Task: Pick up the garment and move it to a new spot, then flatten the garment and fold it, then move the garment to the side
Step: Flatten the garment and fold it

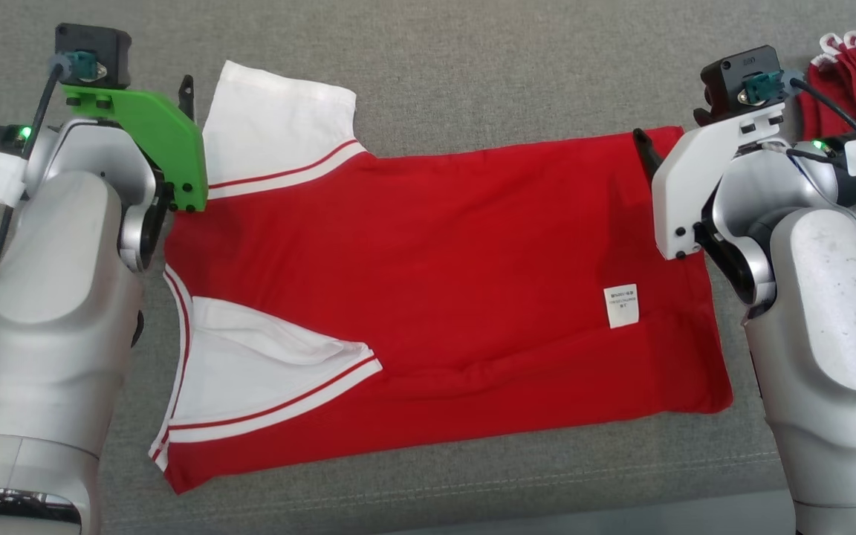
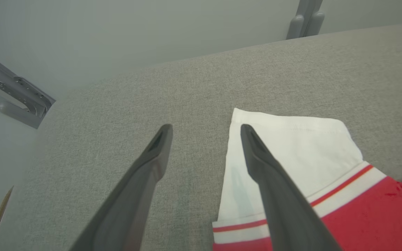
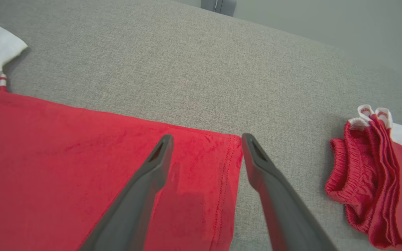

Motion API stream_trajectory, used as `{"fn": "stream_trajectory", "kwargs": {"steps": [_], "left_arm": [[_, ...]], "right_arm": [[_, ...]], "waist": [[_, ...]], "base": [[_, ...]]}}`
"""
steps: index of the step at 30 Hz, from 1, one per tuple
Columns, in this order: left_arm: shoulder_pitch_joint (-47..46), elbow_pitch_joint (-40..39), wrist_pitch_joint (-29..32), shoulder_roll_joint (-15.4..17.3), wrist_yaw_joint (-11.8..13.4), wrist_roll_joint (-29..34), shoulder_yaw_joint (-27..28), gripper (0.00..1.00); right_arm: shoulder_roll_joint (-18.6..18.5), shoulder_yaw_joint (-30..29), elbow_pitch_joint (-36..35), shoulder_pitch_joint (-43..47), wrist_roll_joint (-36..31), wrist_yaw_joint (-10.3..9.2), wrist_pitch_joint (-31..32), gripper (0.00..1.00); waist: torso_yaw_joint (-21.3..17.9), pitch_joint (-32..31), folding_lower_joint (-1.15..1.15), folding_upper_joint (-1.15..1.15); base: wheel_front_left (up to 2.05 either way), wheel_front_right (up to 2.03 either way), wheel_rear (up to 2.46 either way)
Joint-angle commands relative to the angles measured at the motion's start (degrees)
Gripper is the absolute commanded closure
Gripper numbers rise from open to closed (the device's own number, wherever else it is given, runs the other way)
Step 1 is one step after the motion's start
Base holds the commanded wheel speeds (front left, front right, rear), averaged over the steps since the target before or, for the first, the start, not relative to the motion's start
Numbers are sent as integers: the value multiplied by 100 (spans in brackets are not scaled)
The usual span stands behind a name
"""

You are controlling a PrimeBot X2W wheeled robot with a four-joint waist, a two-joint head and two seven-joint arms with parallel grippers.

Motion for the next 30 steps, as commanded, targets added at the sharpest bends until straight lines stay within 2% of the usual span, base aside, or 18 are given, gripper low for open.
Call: {"fn": "stream_trajectory", "kwargs": {"steps": [1, 8, 21, 25, 30], "left_arm": [[-268, 215, 58, 70, -36, -35, 28, 0], [-930, 941, 394, 27, -59, 20, -70, 0], [-1503, 1589, 735, 194, 212, 98, -150, 0], [-1595, 1707, 890, 187, 162, 40, -168, 0], [-1676, 1840, 1067, 218, 173, 48, -235, 12]], "right_arm": [[16, 24, -12, -152, 51, -4, -85, 0], [10, 26, -169, -267, 76, -4, -219, 0], [69, 135, -148, -181, 97, -4, -275, 0], [43, 156, -174, -160, 95, -4, -234, 0], [67, 148, -225, -174, 98, -4, -205, 0]], "waist": [[-365, 529, -1, 0], [-577, 889, -1, 0], [-811, 941, -1, 0], [-838, 948, -1, 0], [-860, 999, -1, 0]], "base": [[0, 0, 0], [0, 0, 0], [0, 0, 0], [0, 0, 0], [0, 0, 0]]}}
